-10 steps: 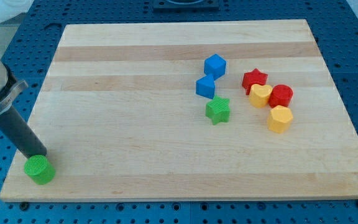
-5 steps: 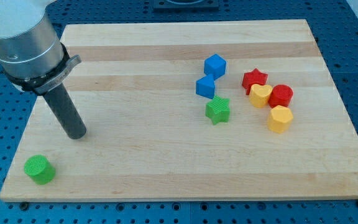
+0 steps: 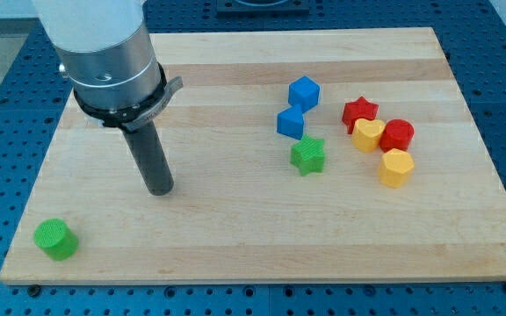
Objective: Move green star slightly left
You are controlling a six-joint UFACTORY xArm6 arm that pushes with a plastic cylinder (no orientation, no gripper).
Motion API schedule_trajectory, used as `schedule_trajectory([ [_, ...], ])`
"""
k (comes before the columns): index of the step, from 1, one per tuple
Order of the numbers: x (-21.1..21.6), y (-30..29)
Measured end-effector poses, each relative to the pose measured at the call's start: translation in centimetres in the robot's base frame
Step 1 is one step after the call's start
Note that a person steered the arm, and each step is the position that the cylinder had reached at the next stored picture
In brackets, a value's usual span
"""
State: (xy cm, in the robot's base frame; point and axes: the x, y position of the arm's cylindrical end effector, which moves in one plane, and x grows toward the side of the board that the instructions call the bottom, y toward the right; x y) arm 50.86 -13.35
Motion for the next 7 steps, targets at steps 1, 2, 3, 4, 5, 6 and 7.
schedule_trajectory([
  [1, 0.0, 2.6],
  [2, 0.0, 4.1],
  [3, 0.0, 7.9],
  [4, 0.0, 10.3],
  [5, 0.0, 11.9],
  [6, 0.0, 14.7],
  [7, 0.0, 17.7],
])
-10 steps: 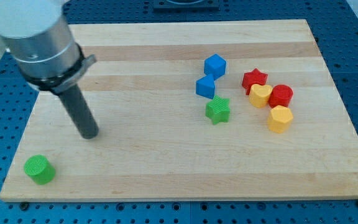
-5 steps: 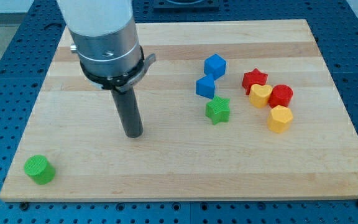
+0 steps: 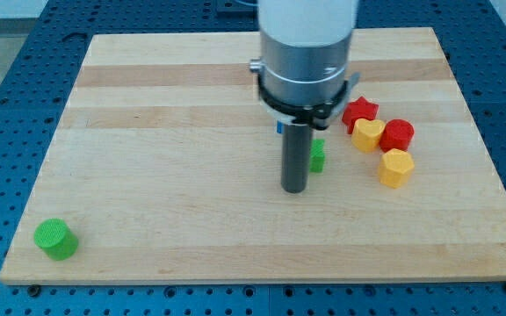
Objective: Move green star slightly left
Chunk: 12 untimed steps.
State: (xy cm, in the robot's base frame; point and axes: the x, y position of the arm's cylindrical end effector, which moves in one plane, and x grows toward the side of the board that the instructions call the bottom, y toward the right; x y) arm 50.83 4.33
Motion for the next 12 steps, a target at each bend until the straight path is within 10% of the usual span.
schedule_trajectory([
  [12, -3.8, 4.2],
])
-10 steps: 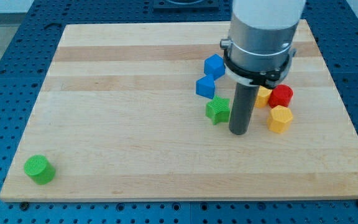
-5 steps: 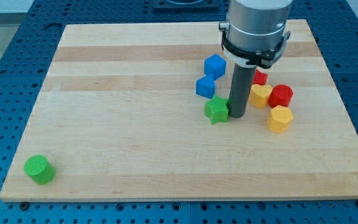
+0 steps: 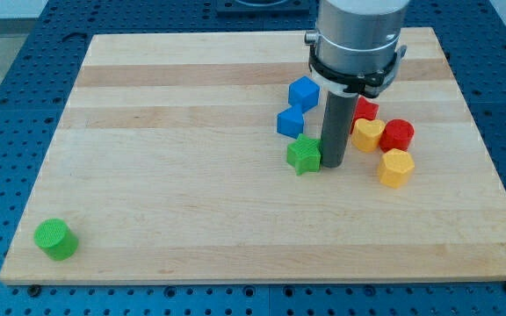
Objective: Move green star slightly left
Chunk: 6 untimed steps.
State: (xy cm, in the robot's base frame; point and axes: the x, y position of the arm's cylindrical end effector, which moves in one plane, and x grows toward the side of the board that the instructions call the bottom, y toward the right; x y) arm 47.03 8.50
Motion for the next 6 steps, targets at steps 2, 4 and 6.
schedule_trajectory([
  [2, -2.6, 0.0],
  [4, -2.2, -1.8],
  [6, -1.4, -2.7],
])
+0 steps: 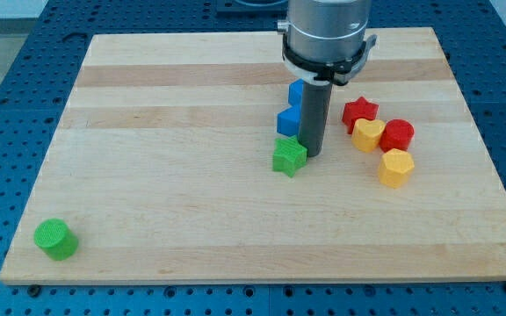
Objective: Move green star slightly left
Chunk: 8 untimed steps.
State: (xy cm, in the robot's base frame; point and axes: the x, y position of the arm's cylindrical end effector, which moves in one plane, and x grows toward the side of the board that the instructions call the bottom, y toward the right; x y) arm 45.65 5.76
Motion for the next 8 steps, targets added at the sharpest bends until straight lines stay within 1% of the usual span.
schedule_trajectory([
  [2, 2.2, -0.1],
  [3, 2.8, -1.2],
  [5, 1.5, -2.3],
  [7, 1.5, -4.3],
  [8, 1.5, -4.4],
])
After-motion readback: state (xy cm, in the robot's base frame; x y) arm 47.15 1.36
